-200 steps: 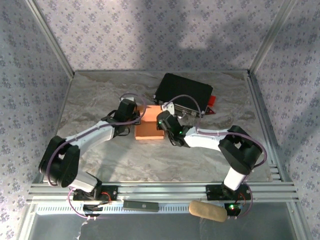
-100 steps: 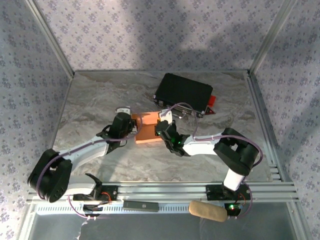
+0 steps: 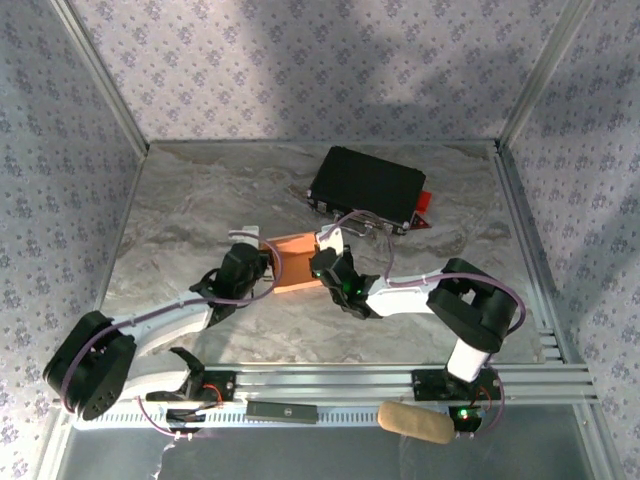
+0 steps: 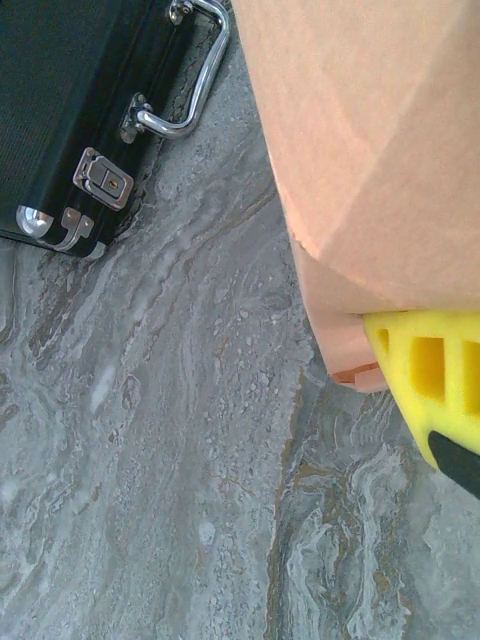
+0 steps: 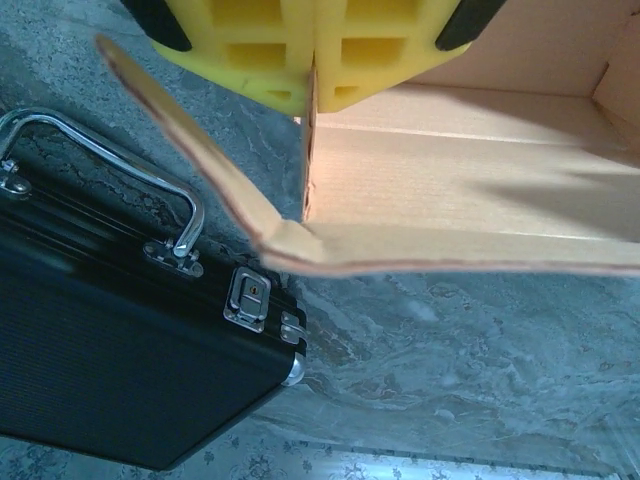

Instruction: Fold the paper box

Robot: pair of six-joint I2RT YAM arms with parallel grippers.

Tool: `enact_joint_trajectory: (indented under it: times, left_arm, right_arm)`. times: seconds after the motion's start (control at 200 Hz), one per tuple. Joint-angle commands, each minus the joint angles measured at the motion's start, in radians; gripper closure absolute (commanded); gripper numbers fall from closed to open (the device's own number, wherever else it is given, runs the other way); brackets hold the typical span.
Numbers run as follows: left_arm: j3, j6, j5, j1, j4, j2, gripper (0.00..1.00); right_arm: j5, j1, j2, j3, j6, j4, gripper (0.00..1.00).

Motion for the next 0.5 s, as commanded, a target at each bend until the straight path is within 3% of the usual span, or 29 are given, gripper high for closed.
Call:
enact_joint_trajectory:
  times: [0.0, 0.18, 0.495]
  left_arm:
    - [-0.02, -0.013, 0.037, -0.041, 0.051, -0.007, 1.0]
    - [-0.044, -0.018, -0.014, -0.076, 0.067, -0.005, 1.0]
    - [-0.056, -0.024, -0.109, -0.134, 0.051, -0.001, 1.0]
  right_arm:
    - [-0.056, 0.025, -0.021, -0.016, -0.003, -0.043, 0.91]
    - [-0.089, 0.025, -0.06, -0.022, 0.012, -0.088, 0.83]
    - [-0.096, 0.026, -0.067, -0.026, 0.044, -0.147, 0.8]
